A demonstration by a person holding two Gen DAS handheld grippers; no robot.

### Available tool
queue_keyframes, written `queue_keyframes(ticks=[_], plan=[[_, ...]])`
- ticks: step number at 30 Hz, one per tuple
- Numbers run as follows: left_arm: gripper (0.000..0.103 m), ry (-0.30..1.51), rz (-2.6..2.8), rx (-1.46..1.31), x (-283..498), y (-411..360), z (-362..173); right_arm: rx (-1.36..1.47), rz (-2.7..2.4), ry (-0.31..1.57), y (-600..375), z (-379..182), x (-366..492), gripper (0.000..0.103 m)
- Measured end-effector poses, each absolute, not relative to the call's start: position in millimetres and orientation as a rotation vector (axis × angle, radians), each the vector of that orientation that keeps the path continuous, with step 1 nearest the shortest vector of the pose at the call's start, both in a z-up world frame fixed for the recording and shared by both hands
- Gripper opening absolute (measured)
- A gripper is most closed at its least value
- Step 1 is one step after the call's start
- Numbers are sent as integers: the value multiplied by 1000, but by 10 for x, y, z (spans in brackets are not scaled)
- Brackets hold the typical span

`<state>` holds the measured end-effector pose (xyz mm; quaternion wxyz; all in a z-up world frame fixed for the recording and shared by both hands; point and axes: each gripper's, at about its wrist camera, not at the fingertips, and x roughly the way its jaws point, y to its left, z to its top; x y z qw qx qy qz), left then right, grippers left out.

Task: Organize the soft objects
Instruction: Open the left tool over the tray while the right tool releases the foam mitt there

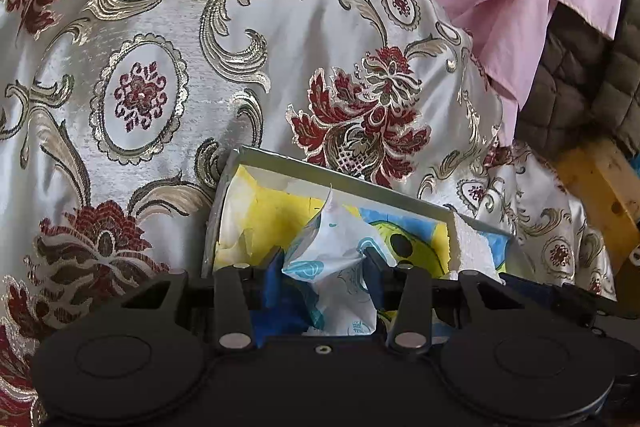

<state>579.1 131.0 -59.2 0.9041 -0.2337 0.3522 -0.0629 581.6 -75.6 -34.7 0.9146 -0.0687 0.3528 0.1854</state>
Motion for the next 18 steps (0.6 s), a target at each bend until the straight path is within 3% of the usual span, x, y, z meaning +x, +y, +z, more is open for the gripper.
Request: queue_keyframes(ticks=[5, 18], plan=[[46, 730, -115, -485, 5764, 1302, -556, -148, 371, 729, -761, -338, 5773, 83], [66, 693, -109, -452, 5492, 1270, -236, -167, 345, 662, -891, 48, 5480, 89]])
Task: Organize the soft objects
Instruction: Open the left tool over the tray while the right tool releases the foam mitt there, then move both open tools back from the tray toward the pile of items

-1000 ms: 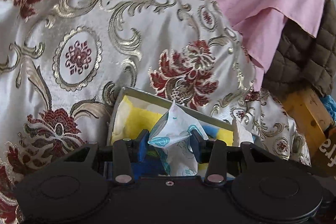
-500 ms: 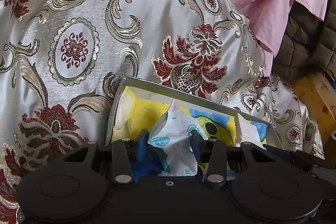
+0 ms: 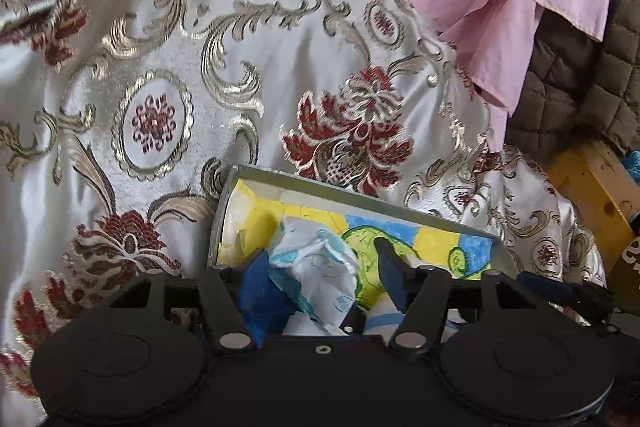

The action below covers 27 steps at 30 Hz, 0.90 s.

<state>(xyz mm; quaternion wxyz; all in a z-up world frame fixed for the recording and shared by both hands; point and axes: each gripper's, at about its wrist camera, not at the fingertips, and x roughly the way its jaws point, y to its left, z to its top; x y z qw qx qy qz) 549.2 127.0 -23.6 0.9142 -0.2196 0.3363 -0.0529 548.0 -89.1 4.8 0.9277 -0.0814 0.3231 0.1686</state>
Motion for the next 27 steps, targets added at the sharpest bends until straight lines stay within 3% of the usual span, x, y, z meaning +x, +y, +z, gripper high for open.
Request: queue_keyframes(ticks=[5, 10, 12, 27], plan=[[79, 637, -103, -444, 5281, 1270, 44, -153, 326, 604, -1011, 368, 5280, 94], [82, 583, -108, -431, 4999, 1264, 398, -129, 311, 530, -1135, 763, 5024, 99], [92, 554, -113, -423, 4854, 1247, 558, -118, 306, 499, -1173, 934, 4895, 101], [100, 406, -196, -340, 3566, 936, 1544, -59, 328, 306, -1484, 1795, 3640, 103]])
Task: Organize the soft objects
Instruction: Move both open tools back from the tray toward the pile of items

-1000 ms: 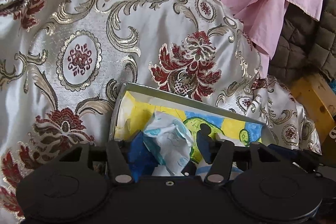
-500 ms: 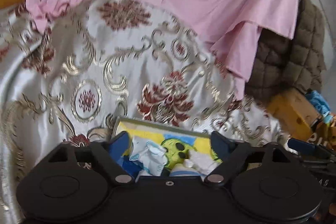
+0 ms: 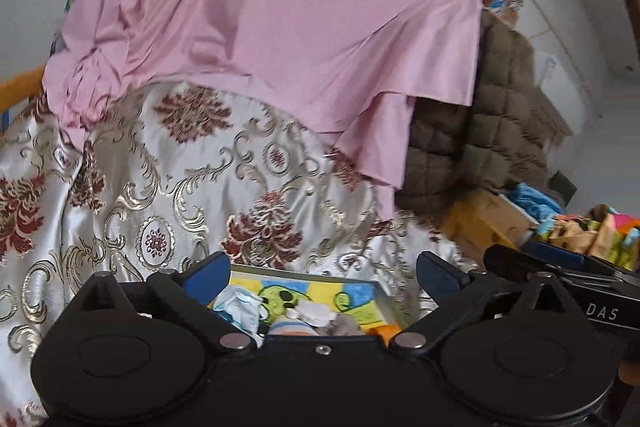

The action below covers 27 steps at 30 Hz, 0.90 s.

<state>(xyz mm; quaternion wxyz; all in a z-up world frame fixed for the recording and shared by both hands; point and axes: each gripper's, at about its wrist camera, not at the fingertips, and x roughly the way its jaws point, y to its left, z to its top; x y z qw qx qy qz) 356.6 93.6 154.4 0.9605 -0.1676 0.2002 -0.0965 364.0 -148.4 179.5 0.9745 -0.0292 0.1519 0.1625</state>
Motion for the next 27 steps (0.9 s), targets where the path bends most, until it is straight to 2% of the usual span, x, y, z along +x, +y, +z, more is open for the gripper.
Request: queue_keyframes(ticks=[14, 27], plan=[[102, 261, -228, -261, 2454, 546, 1724, -64, 325, 218, -1833, 1898, 2491, 103], [102, 200, -228, -232, 1624, 369, 1437, -90, 315, 169, -1877, 1592, 1547, 103]])
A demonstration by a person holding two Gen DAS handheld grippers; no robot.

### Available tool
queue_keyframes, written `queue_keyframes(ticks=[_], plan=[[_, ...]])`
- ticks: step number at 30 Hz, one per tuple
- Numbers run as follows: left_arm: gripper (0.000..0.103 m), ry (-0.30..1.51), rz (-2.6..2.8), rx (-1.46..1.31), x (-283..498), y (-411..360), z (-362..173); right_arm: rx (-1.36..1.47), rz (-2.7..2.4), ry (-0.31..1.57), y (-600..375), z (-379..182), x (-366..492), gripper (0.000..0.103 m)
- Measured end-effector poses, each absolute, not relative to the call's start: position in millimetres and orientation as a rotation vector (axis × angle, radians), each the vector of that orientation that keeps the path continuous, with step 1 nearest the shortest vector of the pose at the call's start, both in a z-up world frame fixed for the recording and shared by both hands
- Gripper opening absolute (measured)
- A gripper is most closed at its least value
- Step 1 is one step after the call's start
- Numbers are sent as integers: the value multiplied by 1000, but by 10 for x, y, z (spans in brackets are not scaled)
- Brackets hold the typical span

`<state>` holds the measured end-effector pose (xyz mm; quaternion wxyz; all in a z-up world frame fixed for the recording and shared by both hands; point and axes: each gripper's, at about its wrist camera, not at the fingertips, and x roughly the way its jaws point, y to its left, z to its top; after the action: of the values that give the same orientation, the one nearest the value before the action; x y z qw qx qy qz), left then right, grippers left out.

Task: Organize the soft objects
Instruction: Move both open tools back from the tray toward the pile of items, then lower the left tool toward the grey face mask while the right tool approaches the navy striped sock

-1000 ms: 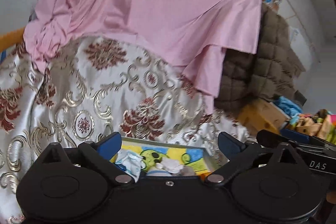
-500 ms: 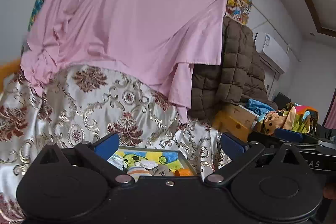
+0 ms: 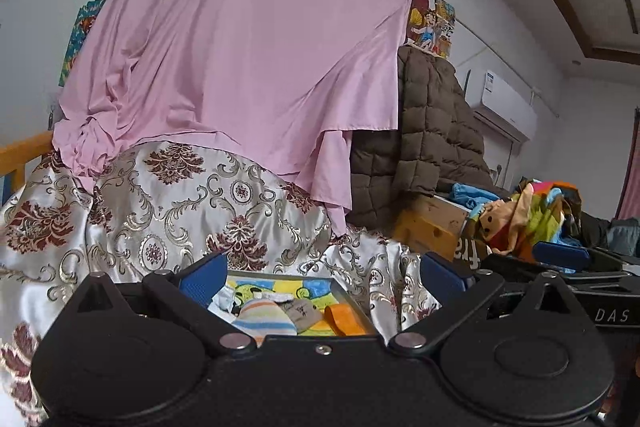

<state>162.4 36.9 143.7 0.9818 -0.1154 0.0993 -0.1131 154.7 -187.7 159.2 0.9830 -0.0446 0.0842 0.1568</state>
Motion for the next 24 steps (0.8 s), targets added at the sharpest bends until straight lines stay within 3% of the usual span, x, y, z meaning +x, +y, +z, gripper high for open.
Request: queue_keyframes(ticks=[24], plan=[[102, 287, -175, -125, 996, 393, 512, -77, 257, 249, -1917, 754, 973, 103]])
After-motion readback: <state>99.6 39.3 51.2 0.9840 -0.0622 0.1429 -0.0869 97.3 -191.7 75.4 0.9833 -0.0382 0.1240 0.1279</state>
